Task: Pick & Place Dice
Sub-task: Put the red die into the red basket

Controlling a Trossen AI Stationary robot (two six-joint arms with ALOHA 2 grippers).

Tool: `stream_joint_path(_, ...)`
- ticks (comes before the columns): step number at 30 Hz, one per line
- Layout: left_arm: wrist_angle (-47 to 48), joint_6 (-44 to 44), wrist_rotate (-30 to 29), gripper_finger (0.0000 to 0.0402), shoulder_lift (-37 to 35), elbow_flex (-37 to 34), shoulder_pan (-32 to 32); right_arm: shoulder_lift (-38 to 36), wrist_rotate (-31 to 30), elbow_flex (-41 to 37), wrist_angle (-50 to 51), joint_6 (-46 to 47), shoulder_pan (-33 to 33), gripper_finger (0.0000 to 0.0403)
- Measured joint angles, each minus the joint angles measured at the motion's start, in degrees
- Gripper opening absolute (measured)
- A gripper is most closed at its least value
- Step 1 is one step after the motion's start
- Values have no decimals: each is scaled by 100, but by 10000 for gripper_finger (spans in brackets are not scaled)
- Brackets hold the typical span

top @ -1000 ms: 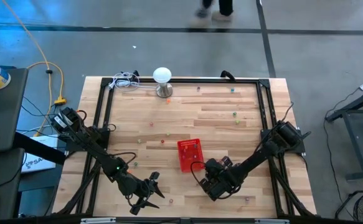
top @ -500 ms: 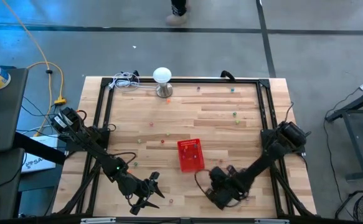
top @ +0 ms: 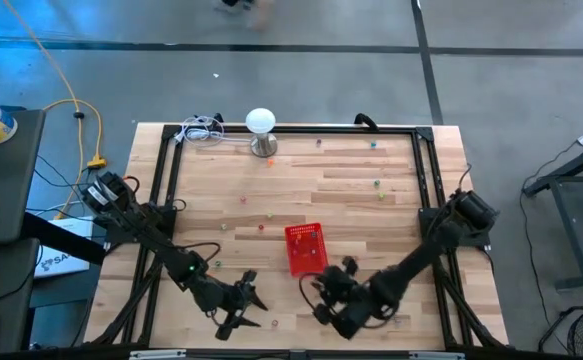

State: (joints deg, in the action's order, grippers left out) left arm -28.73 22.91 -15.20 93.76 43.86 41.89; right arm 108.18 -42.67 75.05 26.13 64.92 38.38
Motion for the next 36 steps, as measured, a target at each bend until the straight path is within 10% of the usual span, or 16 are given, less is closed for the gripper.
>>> stream_joint_path(19, 1838, -314, -18, 204, -141, 0, -403, 9, 391, 0, -6, -958, -1340, 152)
stream_joint_path(36, 2747, -738, 74, 204, -850, 0, -491, 5, 1424, 0, -103, -1844, -1681, 166)
